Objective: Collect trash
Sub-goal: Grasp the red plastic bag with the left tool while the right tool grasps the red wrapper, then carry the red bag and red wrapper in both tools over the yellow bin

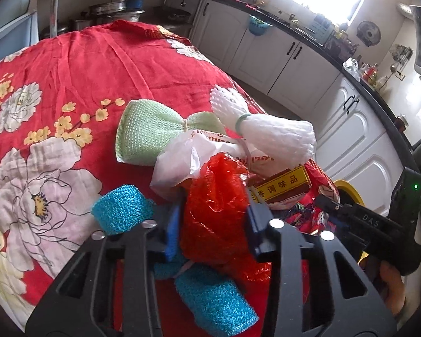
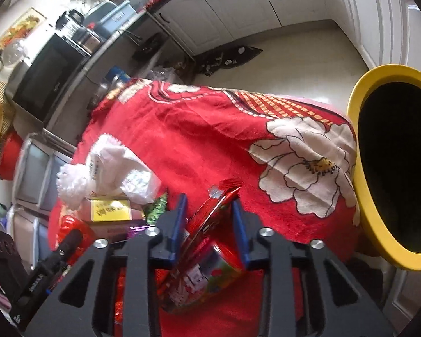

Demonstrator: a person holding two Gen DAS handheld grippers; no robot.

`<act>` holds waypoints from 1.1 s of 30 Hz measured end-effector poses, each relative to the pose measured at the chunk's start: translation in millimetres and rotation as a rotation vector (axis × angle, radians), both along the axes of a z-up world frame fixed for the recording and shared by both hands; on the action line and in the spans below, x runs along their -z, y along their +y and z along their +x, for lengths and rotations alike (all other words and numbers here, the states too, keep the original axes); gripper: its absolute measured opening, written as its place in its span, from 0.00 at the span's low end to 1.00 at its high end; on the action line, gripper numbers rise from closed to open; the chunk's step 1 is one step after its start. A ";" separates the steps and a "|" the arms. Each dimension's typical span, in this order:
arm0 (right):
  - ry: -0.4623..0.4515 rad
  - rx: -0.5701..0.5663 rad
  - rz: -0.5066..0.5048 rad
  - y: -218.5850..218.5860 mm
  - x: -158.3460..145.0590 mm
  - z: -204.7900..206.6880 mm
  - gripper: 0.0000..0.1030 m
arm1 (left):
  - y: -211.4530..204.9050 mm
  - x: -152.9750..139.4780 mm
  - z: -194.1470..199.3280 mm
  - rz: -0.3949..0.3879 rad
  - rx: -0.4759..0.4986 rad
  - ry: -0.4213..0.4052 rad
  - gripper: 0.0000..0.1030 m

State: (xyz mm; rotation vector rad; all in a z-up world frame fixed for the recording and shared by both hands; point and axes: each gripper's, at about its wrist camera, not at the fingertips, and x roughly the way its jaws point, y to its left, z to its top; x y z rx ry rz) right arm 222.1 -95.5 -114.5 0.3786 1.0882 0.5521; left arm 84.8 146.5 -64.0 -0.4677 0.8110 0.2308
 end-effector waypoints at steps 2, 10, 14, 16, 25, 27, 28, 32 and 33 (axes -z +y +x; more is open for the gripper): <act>-0.027 0.008 0.015 -2.1 -3.6 -2.7 0.23 | -1.7 -1.9 -3.7 0.010 0.004 -0.015 0.22; -0.107 0.016 0.071 -18.3 -21.4 -10.1 0.13 | -4.6 -19.8 -20.8 0.031 0.004 -0.074 0.14; -0.137 0.026 0.107 -27.8 -32.4 -14.0 0.12 | -6.5 -38.6 -30.3 0.057 0.001 -0.132 0.13; -0.159 0.028 0.116 -31.6 -41.0 -16.4 0.12 | -8.4 -48.7 -31.8 0.064 0.003 -0.160 0.13; -0.298 0.072 0.085 -65.9 -77.5 -31.8 0.12 | -42.6 -82.0 -16.6 0.118 0.074 -0.253 0.13; -0.321 0.085 0.073 -74.1 -83.5 -33.8 0.12 | -51.5 -84.9 -9.2 0.119 0.097 -0.263 0.13; -0.338 0.098 0.063 -82.3 -87.3 -35.6 0.12 | -57.4 -86.7 -4.8 0.121 0.111 -0.269 0.13; -0.381 0.142 0.039 -103.6 -99.1 -38.0 0.12 | -80.4 -91.3 10.6 0.127 0.160 -0.291 0.13; -0.393 0.156 0.031 -111.5 -101.3 -39.3 0.12 | -84.4 -92.0 12.4 0.127 0.169 -0.296 0.13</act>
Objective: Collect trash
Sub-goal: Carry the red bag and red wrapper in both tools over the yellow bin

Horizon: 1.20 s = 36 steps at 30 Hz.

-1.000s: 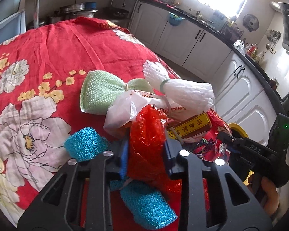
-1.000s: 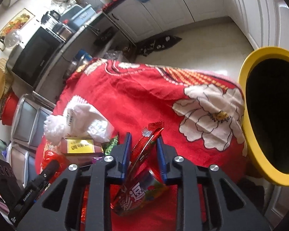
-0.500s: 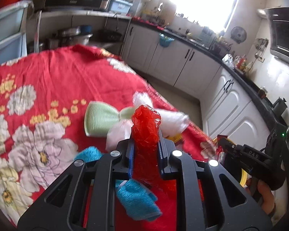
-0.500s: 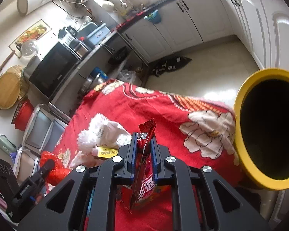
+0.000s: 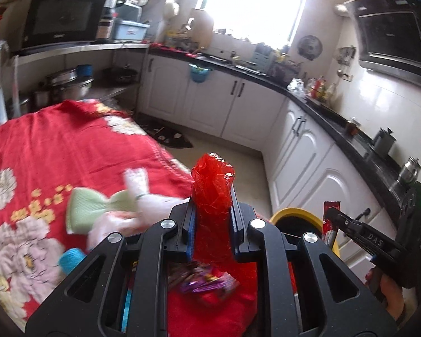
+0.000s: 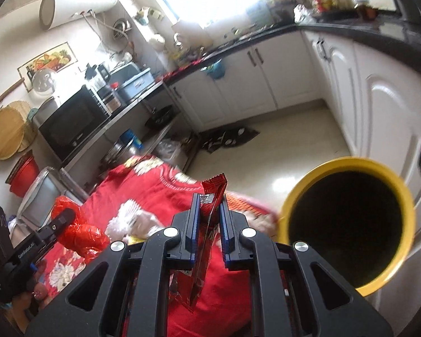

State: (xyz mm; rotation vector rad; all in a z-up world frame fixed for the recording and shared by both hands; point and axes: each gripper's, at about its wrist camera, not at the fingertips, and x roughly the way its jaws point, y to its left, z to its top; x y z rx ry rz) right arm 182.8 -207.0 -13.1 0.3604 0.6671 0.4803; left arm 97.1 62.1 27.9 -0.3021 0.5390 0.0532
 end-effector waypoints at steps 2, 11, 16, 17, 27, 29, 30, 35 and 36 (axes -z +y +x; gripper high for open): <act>-0.016 0.026 -0.007 -12.4 -3.9 -1.7 0.12 | -13.3 -2.7 8.1 0.003 0.030 -0.009 0.13; -0.063 0.158 -0.028 -69.1 -12.9 -4.2 0.12 | -75.0 -8.8 44.1 0.032 0.154 -0.033 0.13; -0.078 0.223 -0.051 -92.5 -7.6 -0.7 0.12 | -109.3 -4.2 67.2 0.054 0.211 -0.039 0.13; -0.078 0.229 -0.059 -95.1 -5.5 0.2 0.12 | -116.8 -2.0 73.6 0.066 0.221 -0.037 0.13; -0.004 0.271 -0.150 -116.9 46.1 24.8 0.12 | -175.0 44.5 134.6 0.172 0.291 0.067 0.13; 0.011 0.268 -0.171 -116.8 57.3 31.0 0.12 | -185.1 58.6 146.8 0.198 0.300 0.091 0.13; 0.019 0.266 -0.183 -116.8 64.6 33.8 0.12 | -190.2 65.1 151.8 0.218 0.302 0.101 0.13; 0.082 0.259 -0.213 -116.4 99.4 52.3 0.12 | -208.7 94.6 169.4 0.277 0.316 0.149 0.13; 0.092 0.258 -0.220 -116.0 105.0 55.7 0.13 | -212.5 101.4 173.0 0.289 0.318 0.158 0.13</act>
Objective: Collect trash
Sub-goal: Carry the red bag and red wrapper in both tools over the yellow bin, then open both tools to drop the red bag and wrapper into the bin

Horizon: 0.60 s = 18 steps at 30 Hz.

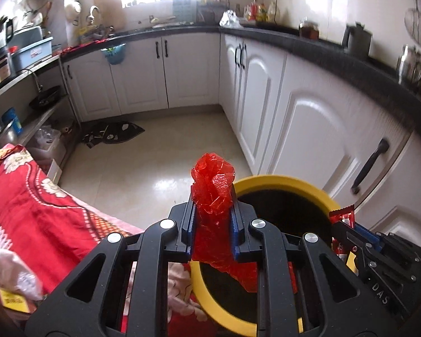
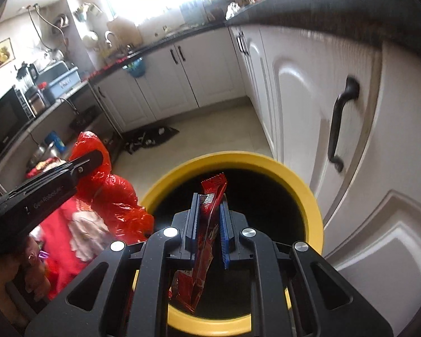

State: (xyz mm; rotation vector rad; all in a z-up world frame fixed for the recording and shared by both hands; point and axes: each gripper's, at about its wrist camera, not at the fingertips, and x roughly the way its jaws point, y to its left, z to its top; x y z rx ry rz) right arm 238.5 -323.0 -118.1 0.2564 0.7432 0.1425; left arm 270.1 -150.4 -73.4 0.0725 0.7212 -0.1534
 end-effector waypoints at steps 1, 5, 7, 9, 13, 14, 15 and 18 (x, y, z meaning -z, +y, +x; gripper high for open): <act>0.010 0.000 -0.008 0.6 5.3 3.2 0.13 | -3.9 7.0 3.8 0.013 0.003 0.012 0.14; 0.029 0.003 -0.029 2.7 18.0 11.7 0.15 | -14.0 27.2 13.2 0.028 0.026 0.053 0.15; 0.035 0.013 -0.035 0.6 22.4 15.3 0.18 | -17.4 33.8 15.6 0.024 0.039 0.065 0.18; 0.041 0.022 -0.032 -1.6 24.7 16.3 0.22 | -20.6 37.7 16.6 0.021 0.049 0.075 0.22; 0.040 0.057 -0.038 -11.8 25.4 14.0 0.45 | -17.6 39.0 17.8 -0.008 0.043 0.089 0.36; 0.036 0.067 -0.040 -14.3 24.6 12.0 0.48 | -16.7 36.9 17.2 -0.014 0.042 0.089 0.40; 0.031 0.078 -0.044 -16.8 23.3 9.7 0.50 | -14.6 34.2 16.2 -0.023 0.039 0.083 0.41; 0.021 0.096 -0.052 -23.7 18.0 7.7 0.57 | -7.3 24.2 12.1 -0.047 0.023 0.063 0.52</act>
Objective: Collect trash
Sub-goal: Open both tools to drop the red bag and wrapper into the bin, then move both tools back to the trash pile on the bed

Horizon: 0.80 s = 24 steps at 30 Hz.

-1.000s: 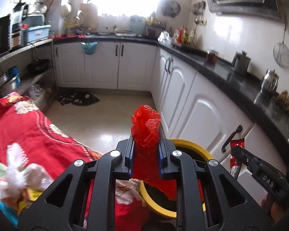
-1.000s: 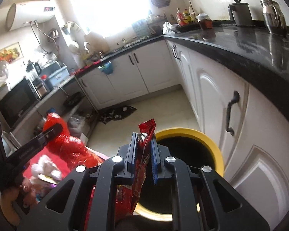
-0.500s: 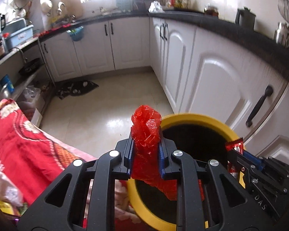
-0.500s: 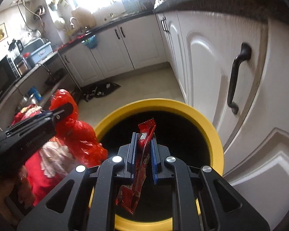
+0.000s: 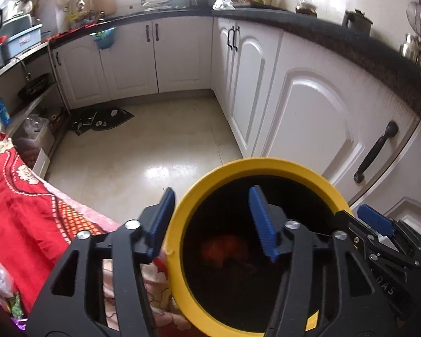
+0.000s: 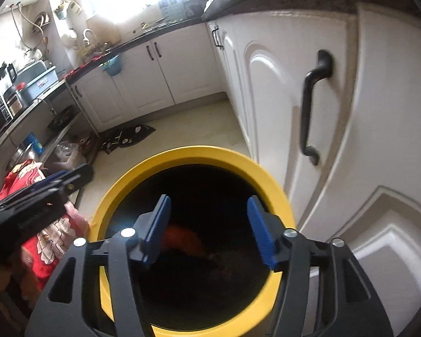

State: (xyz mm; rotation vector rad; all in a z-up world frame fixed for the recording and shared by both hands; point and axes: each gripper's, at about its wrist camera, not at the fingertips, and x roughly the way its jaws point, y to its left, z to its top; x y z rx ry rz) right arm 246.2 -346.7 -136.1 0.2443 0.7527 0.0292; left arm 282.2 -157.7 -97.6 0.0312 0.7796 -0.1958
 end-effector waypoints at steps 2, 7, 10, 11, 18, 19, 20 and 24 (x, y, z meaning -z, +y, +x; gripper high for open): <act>-0.015 0.015 -0.013 -2.8 -5.7 -6.2 0.62 | 5.1 -7.9 -4.0 -0.012 -0.012 -0.016 0.58; -0.051 0.030 -0.035 -5.0 -18.4 -19.7 0.68 | 17.2 -26.9 -15.1 -0.038 -0.039 -0.056 0.73; -0.069 0.037 -0.042 -5.4 -26.6 -25.8 0.71 | 24.5 -37.7 -23.1 -0.049 -0.049 -0.076 0.82; -0.076 0.039 -0.045 -4.7 -29.6 -27.5 0.72 | 27.9 -42.4 -26.9 -0.056 -0.052 -0.084 0.84; -0.135 0.039 -0.055 2.1 -55.8 -43.8 0.78 | 48.9 -66.2 -45.3 -0.082 -0.081 -0.129 0.89; -0.143 0.037 -0.057 3.5 -58.8 -45.5 0.79 | 53.8 -70.6 -48.2 -0.091 -0.090 -0.134 0.89; -0.153 0.034 -0.062 5.4 -63.1 -47.4 0.81 | 57.5 -73.4 -50.2 -0.098 -0.097 -0.137 0.89; -0.189 0.017 -0.065 13.2 -79.4 -55.6 0.85 | 75.0 -87.7 -61.4 -0.123 -0.124 -0.164 0.89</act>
